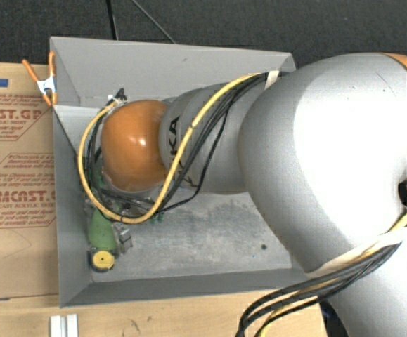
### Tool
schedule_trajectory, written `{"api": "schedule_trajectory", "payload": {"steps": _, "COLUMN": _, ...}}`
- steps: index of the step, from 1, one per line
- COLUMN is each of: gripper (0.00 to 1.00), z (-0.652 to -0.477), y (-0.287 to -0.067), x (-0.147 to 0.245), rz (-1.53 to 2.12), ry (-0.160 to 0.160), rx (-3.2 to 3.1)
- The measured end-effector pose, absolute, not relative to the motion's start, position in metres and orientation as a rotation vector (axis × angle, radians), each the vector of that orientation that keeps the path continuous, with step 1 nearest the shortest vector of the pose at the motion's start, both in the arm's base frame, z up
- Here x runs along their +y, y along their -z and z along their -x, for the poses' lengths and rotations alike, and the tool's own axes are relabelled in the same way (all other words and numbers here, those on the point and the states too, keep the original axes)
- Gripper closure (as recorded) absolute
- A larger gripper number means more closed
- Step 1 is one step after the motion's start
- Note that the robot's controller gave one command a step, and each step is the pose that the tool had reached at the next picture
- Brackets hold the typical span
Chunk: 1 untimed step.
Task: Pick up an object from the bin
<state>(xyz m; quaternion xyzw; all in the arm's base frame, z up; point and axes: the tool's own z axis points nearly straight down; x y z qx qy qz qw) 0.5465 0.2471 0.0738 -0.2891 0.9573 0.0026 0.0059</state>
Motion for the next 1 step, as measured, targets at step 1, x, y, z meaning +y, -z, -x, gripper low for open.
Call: {"api": "schedule_trajectory", "payload": {"steps": 1, "gripper": 1.0, "z": -0.5773, "y": -0.235, "x": 0.2276, "rz": 0.996, "ry": -0.001, "rx": 2.966}}
